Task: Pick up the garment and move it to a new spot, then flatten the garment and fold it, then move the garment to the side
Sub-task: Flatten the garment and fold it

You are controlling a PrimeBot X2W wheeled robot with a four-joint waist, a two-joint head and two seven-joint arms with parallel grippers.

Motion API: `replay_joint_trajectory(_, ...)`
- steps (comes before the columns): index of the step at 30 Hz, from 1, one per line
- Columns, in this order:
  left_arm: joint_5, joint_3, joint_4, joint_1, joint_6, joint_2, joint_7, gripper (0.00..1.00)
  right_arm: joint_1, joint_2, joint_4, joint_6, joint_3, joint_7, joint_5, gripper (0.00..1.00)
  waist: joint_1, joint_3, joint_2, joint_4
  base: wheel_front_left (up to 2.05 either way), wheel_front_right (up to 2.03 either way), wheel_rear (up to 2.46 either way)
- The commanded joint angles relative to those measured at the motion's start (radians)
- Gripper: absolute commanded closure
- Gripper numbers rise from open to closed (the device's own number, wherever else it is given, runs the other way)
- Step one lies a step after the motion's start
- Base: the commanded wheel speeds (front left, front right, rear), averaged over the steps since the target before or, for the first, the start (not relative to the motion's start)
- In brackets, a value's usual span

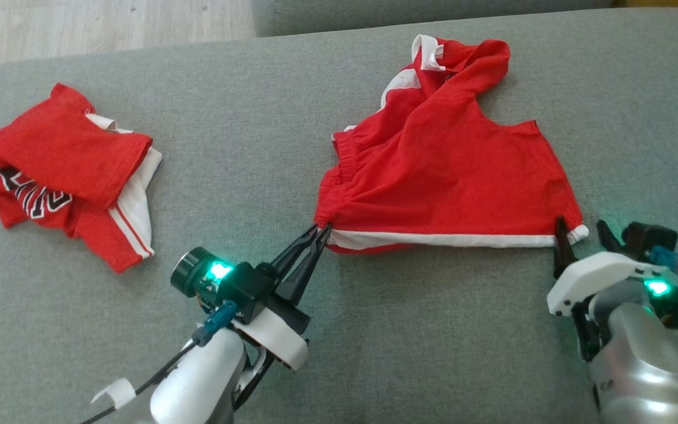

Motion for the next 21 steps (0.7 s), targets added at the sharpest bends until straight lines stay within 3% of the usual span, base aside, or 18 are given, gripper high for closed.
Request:
replay_joint_trajectory(1, 0.013, 0.042, -0.023, -0.013, -0.001, 0.005, -0.010, 1.00, -0.014, 0.003, 0.010, 0.004, 0.041, -0.005, 0.008, 0.00, 0.0000, 0.000, 0.0000, -0.002, 0.00, 0.00, 0.00)
replay_joint_trajectory(2, 0.015, 0.045, -0.022, -0.013, -0.001, 0.004, -0.010, 1.00, -0.018, 0.003, 0.023, 0.004, 0.050, -0.007, 0.016, 0.23, 0.0000, -0.001, 0.0000, -0.004, 0.00, 0.00, 0.00)
replay_joint_trajectory(3, 0.017, 0.049, -0.021, -0.012, -0.002, 0.004, -0.010, 1.00, -0.022, 0.003, 0.035, 0.004, 0.060, -0.010, 0.024, 0.75, 0.0000, -0.002, 0.0000, -0.006, 0.00, 0.00, 0.00)
replay_joint_trajectory(4, 0.020, 0.052, -0.019, -0.011, -0.002, 0.004, -0.010, 1.00, -0.026, 0.003, 0.045, 0.004, 0.073, -0.014, 0.033, 1.00, 0.0000, -0.004, 0.0000, -0.009, 0.00, 0.00, 0.00)
replay_joint_trajectory(14, 0.043, 0.071, 0.006, 0.007, -0.005, 0.012, -0.010, 1.00, -0.060, 0.003, 0.048, 0.004, 0.140, -0.072, 0.086, 1.00, 0.0000, -0.061, 0.0000, -0.038, 0.00, 0.00, 0.00)
replay_joint_trajectory(21, 0.059, 0.098, 0.002, -0.024, -0.006, 0.059, -0.010, 1.00, -0.118, 0.003, -0.082, 0.004, 0.213, -0.084, 0.144, 1.00, 0.0000, -0.138, 0.0000, -0.057, 0.00, 0.00, 0.00)
